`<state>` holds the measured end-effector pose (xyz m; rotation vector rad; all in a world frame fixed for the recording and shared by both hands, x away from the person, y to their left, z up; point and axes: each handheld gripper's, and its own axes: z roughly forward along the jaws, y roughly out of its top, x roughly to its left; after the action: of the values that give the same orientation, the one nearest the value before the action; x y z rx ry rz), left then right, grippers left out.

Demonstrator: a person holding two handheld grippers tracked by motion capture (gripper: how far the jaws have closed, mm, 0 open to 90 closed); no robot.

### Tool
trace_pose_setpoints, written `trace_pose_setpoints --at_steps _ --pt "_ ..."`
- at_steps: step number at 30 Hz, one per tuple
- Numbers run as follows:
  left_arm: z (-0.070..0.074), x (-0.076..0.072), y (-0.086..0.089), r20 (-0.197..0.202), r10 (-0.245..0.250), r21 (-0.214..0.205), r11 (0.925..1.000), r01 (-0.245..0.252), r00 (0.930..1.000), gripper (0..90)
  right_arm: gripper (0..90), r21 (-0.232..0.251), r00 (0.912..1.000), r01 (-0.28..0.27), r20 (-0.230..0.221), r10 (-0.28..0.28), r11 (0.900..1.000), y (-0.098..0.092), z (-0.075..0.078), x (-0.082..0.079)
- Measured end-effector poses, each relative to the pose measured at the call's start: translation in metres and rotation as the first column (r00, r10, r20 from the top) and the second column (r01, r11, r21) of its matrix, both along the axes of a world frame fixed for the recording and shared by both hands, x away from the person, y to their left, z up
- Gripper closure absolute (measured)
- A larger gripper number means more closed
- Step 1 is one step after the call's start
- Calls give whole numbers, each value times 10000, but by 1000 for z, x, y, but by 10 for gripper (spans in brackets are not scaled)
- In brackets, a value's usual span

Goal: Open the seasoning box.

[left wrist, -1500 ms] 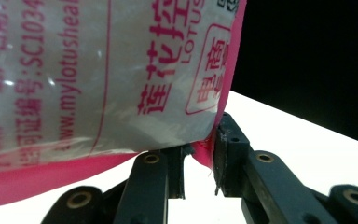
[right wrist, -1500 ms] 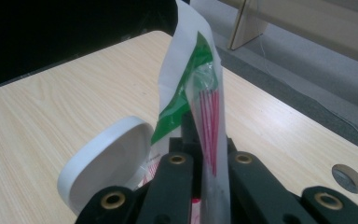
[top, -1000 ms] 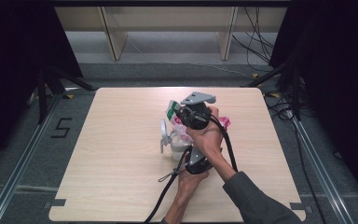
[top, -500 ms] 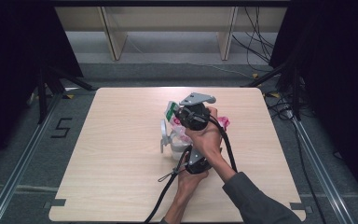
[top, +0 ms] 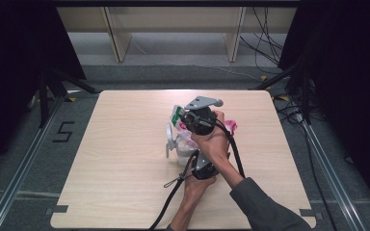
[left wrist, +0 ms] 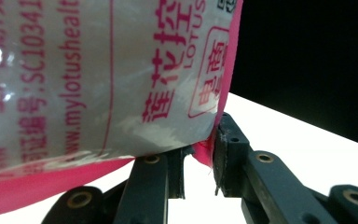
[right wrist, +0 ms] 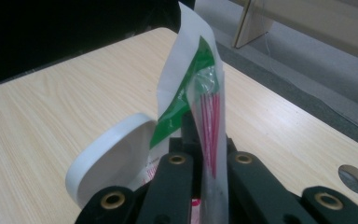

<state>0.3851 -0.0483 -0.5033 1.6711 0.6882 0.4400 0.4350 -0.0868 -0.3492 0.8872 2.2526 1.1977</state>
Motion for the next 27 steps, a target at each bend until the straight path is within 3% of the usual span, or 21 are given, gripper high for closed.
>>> trace_pose_setpoints --at_steps 2,3,4,6,10,15,16,18,19,20,22,24,27 --pt "0 0 0 7 -23 30 10000 23 10000 755 900 14 10000 -37 20 37 10000 -1 0 1" --pt "-1 0 -1 -23 -22 -205 9998 22 10000 756 900 -95 9999 -103 48 103 9999 -1 0 1" --pt "-1 -1 -5 -121 -151 -843 9963 141 9998 756 900 -75 10000 -84 47 84 9999 0 0 1" --pt "-1 -1 -5 -172 -113 -1001 9949 95 9998 755 900 -41 9998 64 201 -63 10000 1 -2 1" --pt "-1 -1 -5 -168 -94 -1001 9949 77 9998 756 900 -107 10000 -29 -8 29 9999 0 -1 0" --pt "-1 -1 -5 -182 -123 -992 9950 104 9998 755 900 -85 9999 -107 34 107 9999 2 -3 0" --pt "-1 -1 -4 -153 -169 -836 9964 155 9997 755 900 -92 9999 -81 131 83 9999 3 -3 1" --pt "-1 -1 -5 -157 -109 -989 9950 93 9998 755 900 -161 9997 -178 152 180 9997 2 -3 1" --pt "-1 -1 -4 -164 -108 -959 9953 92 9998 756 900 25 10000 -46 -52 46 10000 2 -2 0" --pt "-1 -1 -4 -167 -131 -965 9953 115 9998 755 900 27 9999 -70 151 70 10000 2 -3 2" --pt "-1 -1 -4 -177 -190 -969 9951 172 9997 755 900 -147 9999 -111 -47 111 9998 3 -4 0" --pt "-1 -1 -3 -201 -146 -1011 9948 125 9997 755 900 -188 9998 -122 150 124 9997 5 -4 0" --pt "-1 -1 -3 -173 -157 -1019 9947 138 9997 756 900 -73 9999 -117 6 117 9999 3 -3 0"
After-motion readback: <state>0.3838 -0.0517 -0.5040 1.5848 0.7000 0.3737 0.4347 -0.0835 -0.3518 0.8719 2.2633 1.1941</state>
